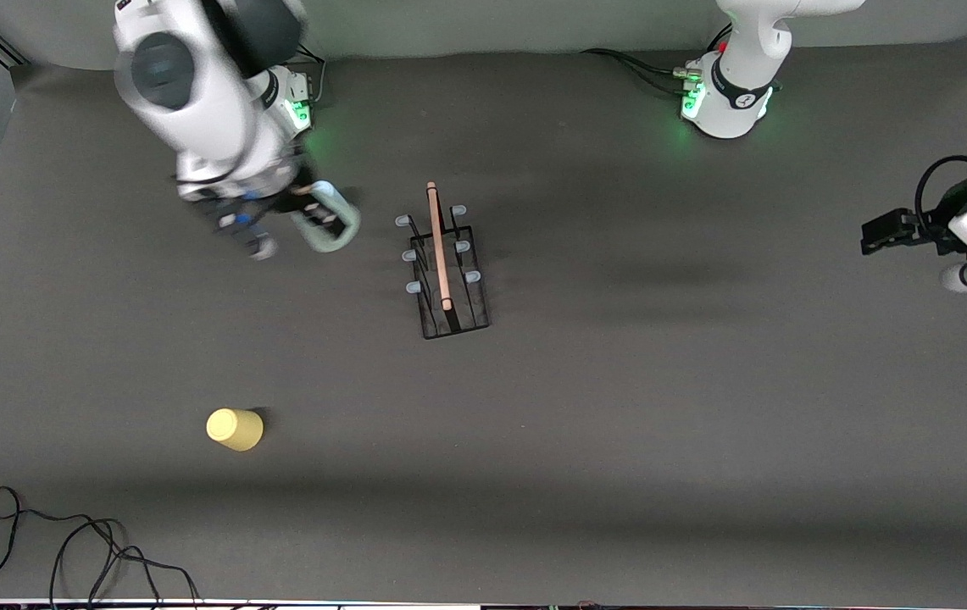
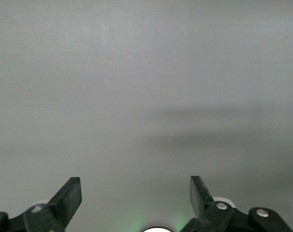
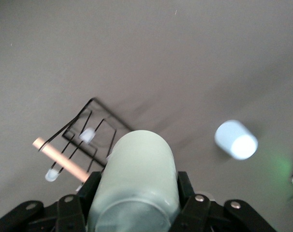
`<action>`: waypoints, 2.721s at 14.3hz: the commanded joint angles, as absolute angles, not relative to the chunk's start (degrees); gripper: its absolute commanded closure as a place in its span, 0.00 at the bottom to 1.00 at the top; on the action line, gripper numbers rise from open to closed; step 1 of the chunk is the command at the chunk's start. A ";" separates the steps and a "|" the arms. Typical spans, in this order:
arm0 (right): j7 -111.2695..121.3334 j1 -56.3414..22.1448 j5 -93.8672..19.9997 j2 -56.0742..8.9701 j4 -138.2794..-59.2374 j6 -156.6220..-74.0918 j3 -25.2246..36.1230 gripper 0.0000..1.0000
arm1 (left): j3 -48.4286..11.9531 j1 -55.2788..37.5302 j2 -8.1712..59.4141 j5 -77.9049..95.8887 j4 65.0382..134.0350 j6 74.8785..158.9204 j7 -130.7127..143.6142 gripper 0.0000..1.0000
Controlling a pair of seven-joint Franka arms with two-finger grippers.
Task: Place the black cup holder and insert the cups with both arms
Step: 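Carry the green cup with the right gripper over the cup holder, then lower the green cup onto a holder peg and open the right gripper, then move the right gripper to the yellow cup and grasp it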
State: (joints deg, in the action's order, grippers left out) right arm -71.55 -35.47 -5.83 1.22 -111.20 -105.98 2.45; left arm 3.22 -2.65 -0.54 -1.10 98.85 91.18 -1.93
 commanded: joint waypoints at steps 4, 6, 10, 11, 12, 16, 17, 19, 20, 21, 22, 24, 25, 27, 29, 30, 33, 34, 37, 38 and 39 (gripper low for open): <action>-80.94 -43.32 -6.42 0.79 -121.89 -117.84 3.25 0.79 | 4.48 -5.01 -0.62 -0.70 97.56 92.11 -2.02 0.00; -81.74 -43.77 -6.33 0.18 -124.88 -122.06 3.25 0.79 | 4.48 -4.84 0.17 -0.70 97.82 91.93 -2.46 0.00; -81.83 -45.43 -6.33 -2.28 -127.88 -127.17 3.16 0.79 | 4.48 -4.57 0.26 -0.70 97.82 92.63 -2.99 0.00; -82.00 -45.53 -6.33 -3.33 -127.88 -127.53 3.16 0.79 | 4.48 -4.66 0.26 -0.62 97.91 92.90 -2.99 0.00; -82.09 -45.53 -6.42 -4.04 -127.88 -128.31 3.16 0.79 | 4.48 -4.66 0.26 -0.62 98.00 92.99 -2.90 0.00; -84.54 -46.75 -6.50 -8.78 -128.06 -132.97 3.16 0.77 | 4.48 -4.66 0.26 -0.62 98.00 93.08 -2.90 0.00; -84.99 -47.02 -6.50 -9.05 -127.97 -133.24 3.16 0.40 | 4.48 -4.66 0.35 -0.62 98.00 93.08 -2.99 0.00; -84.90 -46.93 -6.50 -7.92 -127.53 -132.28 3.51 0.00 | 4.48 -4.66 0.44 -0.62 97.91 93.16 -2.99 0.00; -84.90 -46.93 -6.50 -6.87 -126.92 -130.62 3.60 0.00 | 4.48 -4.75 0.44 -0.62 97.91 93.16 -2.99 0.00; -84.90 -46.85 -6.50 -6.25 -125.26 -128.00 3.60 0.00 | 4.48 -4.66 0.44 -0.62 97.91 93.16 -2.99 0.00; -84.82 -46.85 -6.50 -5.98 -122.81 -124.49 3.78 0.00 | 4.48 -4.66 0.44 -0.62 97.91 93.16 -2.99 0.00; -83.85 -46.15 -6.42 -5.98 -116.05 -115.79 3.87 0.00 | 4.48 -4.66 0.44 -0.62 97.91 93.16 -2.99 0.00; -83.33 -46.06 -6.07 -5.89 -112.62 -112.10 5.35 0.00 | 4.48 -4.66 0.44 -0.62 97.91 93.16 -2.99 0.00; -75.90 -45.97 -5.98 -6.24 -106.29 -105.68 9.47 0.00 | 4.48 -4.66 0.44 -0.62 97.91 93.16 -2.99 0.00; -61.69 -45.88 -5.89 -6.85 -101.80 -101.71 15.70 0.00 | 4.48 -4.66 0.44 -0.62 97.91 93.16 -2.99 0.00; -53.09 -45.88 -5.80 -7.38 -100.65 -101.34 19.13 0.00 | 4.48 -4.66 0.44 -0.62 97.91 93.16 -2.99 0.00; -27.16 -45.62 -5.80 -11.58 -97.40 -101.86 30.98 0.00 | 4.48 -4.66 0.44 -0.62 97.91 93.16 -2.99 0.00; -19.33 -45.18 -5.89 -13.69 -95.03 -101.87 34.33 0.00 | 4.48 -4.66 0.44 -0.62 97.91 93.16 -2.99 0.00; -2.59 -37.91 -6.50 -20.81 -87.91 -103.96 36.48 0.00 | 4.48 -4.66 0.44 -0.62 97.91 93.16 -2.99 0.00; 1.63 -35.18 -6.68 -22.66 -86.93 -105.80 36.30 0.00 | 4.48 -4.75 0.44 -0.62 97.91 93.16 -2.99 0.00; 4.89 -33.59 -7.98 -24.33 -86.92 -109.04 36.12 0.00 | 4.48 -4.66 0.44 -0.62 97.91 93.16 -2.99 0.00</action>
